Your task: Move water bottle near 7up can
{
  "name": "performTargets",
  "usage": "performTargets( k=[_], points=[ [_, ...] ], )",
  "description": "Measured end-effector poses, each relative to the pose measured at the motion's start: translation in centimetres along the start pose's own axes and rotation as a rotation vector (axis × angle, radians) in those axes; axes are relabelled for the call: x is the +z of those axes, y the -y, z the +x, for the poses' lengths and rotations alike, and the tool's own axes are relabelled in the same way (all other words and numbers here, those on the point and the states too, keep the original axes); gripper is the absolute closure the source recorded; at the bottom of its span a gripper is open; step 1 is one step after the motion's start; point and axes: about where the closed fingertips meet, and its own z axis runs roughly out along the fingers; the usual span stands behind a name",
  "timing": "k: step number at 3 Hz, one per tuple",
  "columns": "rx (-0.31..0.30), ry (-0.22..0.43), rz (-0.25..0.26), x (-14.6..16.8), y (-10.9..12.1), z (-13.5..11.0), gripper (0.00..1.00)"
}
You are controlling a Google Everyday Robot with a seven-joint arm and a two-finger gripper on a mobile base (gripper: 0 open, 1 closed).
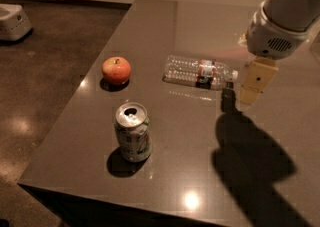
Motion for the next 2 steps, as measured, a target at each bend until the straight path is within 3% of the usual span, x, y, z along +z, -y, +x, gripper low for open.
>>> performTargets(
  k=[2],
  points=[
    [0.018,0.010,-0.029,3.6,4.1,-2.0,0.00]
  ],
)
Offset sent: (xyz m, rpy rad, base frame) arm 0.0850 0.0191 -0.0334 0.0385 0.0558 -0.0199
